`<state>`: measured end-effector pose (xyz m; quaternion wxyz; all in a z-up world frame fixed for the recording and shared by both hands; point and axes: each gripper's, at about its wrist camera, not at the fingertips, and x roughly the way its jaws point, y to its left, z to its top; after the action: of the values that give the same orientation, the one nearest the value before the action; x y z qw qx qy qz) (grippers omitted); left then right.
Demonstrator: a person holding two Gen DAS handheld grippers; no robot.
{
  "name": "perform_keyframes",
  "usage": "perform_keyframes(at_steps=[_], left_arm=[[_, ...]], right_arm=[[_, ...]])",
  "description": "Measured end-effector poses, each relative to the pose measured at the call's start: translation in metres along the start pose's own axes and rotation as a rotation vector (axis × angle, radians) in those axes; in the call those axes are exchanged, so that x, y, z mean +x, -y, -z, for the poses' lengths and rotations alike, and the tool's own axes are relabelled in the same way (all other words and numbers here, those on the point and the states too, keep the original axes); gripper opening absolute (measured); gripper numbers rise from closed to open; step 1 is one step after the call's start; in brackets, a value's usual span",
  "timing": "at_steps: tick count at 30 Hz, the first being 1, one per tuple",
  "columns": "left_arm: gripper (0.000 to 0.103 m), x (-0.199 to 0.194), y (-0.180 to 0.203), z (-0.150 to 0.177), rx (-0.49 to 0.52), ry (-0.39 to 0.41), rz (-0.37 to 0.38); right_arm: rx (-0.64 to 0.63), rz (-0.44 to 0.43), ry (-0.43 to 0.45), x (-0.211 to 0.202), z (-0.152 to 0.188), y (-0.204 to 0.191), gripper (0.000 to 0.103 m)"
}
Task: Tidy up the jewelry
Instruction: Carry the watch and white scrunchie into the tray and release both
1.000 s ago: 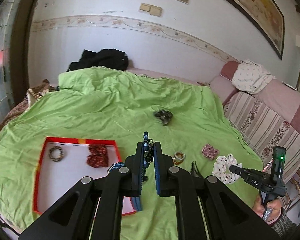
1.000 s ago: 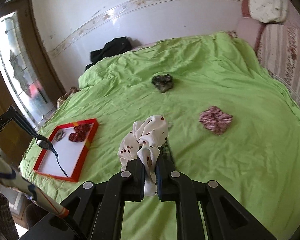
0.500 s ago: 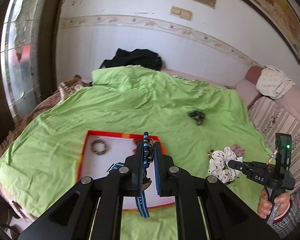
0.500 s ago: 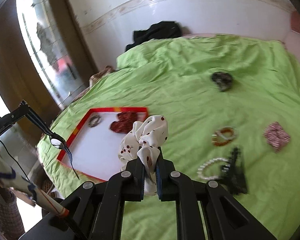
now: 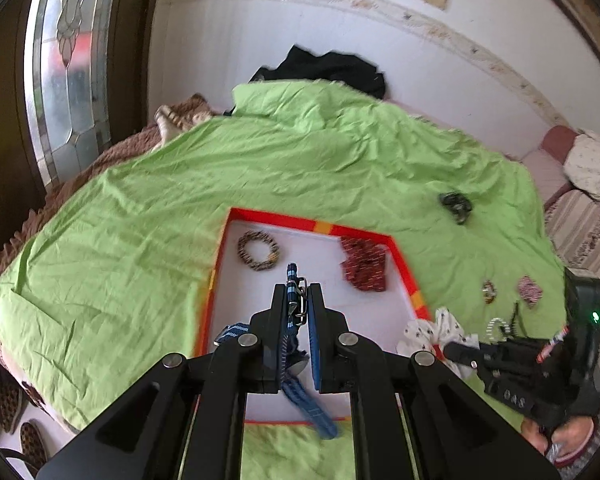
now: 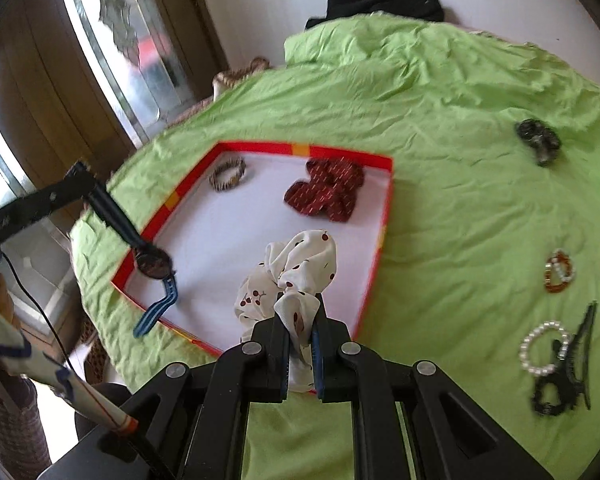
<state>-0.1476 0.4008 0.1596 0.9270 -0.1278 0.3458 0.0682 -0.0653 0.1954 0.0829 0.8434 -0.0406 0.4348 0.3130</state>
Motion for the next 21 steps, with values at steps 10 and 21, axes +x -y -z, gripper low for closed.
perform_keyframes(at_steps=[10, 21], left_arm=[[0.009, 0.048, -0.031, 0.003, -0.058, -0.072, -0.024], [0.01, 0.05, -0.033, 0.012, -0.099, -0.088, -0.032]], right_arm=[[-0.011, 0.047, -0.064, 0.033, 0.007, -0.004, 0.01], [-0.016, 0.075, -0.072, 0.042, 0.011, -0.001, 0.021]])
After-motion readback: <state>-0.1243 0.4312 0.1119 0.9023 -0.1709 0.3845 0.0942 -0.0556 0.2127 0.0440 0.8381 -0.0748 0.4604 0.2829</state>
